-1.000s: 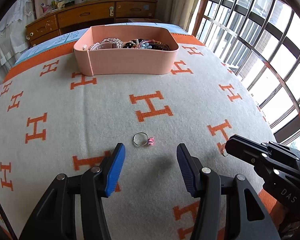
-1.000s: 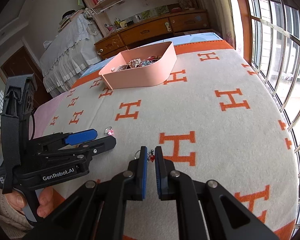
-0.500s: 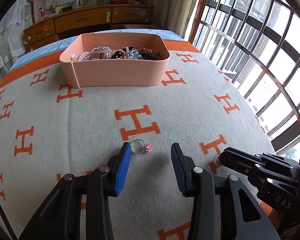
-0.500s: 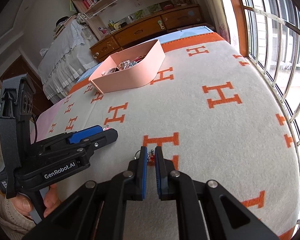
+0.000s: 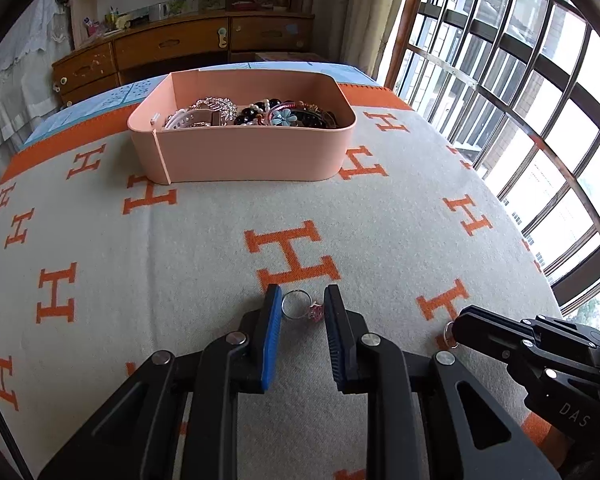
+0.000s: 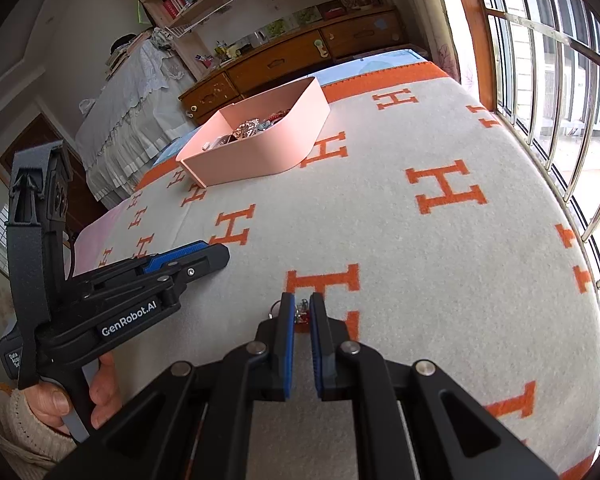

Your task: Organize jewelry

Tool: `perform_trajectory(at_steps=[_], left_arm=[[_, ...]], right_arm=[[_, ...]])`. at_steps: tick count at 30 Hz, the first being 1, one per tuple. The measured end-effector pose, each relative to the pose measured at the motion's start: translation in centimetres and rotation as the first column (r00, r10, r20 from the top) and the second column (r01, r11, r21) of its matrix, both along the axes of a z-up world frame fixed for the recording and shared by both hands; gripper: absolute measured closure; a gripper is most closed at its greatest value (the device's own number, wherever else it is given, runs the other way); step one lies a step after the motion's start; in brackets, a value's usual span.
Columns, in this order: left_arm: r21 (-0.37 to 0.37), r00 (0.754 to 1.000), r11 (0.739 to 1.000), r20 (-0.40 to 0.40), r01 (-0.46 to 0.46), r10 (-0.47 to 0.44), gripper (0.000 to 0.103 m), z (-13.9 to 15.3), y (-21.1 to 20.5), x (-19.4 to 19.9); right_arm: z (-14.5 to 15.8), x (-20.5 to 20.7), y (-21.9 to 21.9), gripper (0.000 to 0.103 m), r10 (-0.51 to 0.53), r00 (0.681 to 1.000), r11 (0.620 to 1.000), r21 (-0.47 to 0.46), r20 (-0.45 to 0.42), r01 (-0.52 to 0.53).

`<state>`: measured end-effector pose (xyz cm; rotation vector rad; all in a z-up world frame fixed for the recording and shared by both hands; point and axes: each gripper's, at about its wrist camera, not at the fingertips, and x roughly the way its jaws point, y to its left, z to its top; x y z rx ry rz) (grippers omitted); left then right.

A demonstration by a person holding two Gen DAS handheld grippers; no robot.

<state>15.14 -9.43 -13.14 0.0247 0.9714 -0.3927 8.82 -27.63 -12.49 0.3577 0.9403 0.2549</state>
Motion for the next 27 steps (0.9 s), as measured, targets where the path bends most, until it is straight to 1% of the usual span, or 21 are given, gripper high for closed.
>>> perform_trajectory(at_steps=[5,9,10,11,13,15,18,20,22,23,27], left_arm=[[-0.006,1.0,1.0,-0.004,-0.008,0.008,0.084,0.5,0.7,-0.3],[0.002,1.0,1.0,0.029,-0.007,0.007,0.084,3.0,1.3,0.1],[0.001,0.999,1.0,0.037,-0.005,0.005,0.098,3.9,1.5,0.4],[0.002,0.999,1.0,0.044,-0.001,0.001,0.098,4.8,1.6,0.9],[-0.001,0.998,1.0,0.062,-0.006,0.006,0.098,6.6,2.1,2.1],[-0.006,0.997,1.0,0.075,-0.012,0.012,0.098,8.3,2.5,3.7],[0.012,0.992,0.999,0.121,-0.039,0.038,0.098,10.5,2.9,6.4],[0.006,0.991,0.999,0.125,-0.053,0.052,0.098,11.5,3.2,8.1],[-0.02,0.992,0.998,0.105,-0.067,0.069,0.098,11.9,3.8,9.2],[-0.029,0.993,0.997,0.098,-0.069,0.071,0.096,11.8,4.0,9.3],[-0.011,0.994,0.998,0.086,-0.061,0.061,0.095,10.6,3.8,9.0]], right_arm=[[0.5,0.0,0.1,0.096,0.001,1.0,1.0,0.004,0.01,-0.001],[1.6,0.3,0.0,0.096,-0.008,1.0,1.0,0.029,0.024,0.007],[2.0,0.6,0.0,0.096,-0.008,1.0,0.999,0.043,0.025,0.007],[2.5,1.0,0.0,0.096,-0.005,1.0,0.998,0.056,0.025,0.003],[3.8,2.2,0.1,0.096,0.002,0.999,0.997,0.081,0.039,-0.005],[5.6,3.8,0.4,0.096,0.014,0.997,0.996,0.089,0.076,-0.021],[8.5,6.8,1.5,0.096,0.025,0.989,0.998,0.061,0.143,-0.034],[10.0,9.0,2.0,0.096,0.02,0.985,0.999,0.046,0.169,-0.028],[10.8,10.9,2.3,0.096,0.008,0.986,0.999,0.048,0.168,-0.017],[11.0,11.6,2.4,0.096,0.005,0.985,0.998,0.054,0.174,-0.015],[11.4,13.5,2.8,0.096,0.004,0.983,0.999,0.038,0.184,-0.011]])
